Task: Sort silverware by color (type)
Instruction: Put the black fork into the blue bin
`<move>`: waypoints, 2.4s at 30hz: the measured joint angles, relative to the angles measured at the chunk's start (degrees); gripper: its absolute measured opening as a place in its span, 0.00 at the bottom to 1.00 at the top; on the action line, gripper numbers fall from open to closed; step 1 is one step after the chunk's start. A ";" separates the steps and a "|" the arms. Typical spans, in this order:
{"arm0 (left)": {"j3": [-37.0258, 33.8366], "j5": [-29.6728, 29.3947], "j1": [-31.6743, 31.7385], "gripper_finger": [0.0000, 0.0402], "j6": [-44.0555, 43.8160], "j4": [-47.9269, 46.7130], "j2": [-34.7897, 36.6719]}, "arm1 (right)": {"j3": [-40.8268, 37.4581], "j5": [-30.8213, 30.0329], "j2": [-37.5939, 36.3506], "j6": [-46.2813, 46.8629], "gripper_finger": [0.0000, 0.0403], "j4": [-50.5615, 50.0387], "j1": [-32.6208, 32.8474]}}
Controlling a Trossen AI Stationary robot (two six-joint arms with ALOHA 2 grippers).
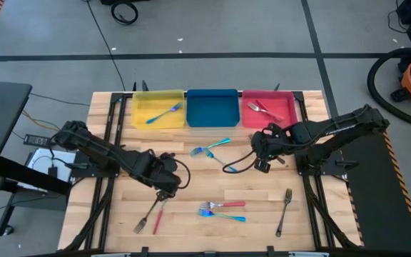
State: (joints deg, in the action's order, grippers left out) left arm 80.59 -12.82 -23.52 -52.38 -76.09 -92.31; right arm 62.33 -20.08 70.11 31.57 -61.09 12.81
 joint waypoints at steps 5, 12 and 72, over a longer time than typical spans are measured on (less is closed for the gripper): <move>-11.15 5.77 1.50 0.30 -4.19 5.67 0.11 | 0.00 -0.92 0.00 -1.27 0.29 0.21 0.25; -17.35 14.87 -1.63 0.30 -10.58 14.18 0.50 | 0.00 -4.31 0.00 -4.67 0.29 1.04 -0.13; -17.19 14.47 -19.62 0.30 -53.61 26.52 -13.19 | -0.02 0.07 0.02 -10.79 0.29 2.31 1.80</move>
State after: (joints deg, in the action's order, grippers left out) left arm 63.40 1.65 -43.13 -106.00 -49.57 -105.50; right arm 62.30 -20.00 70.13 20.78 -58.78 14.61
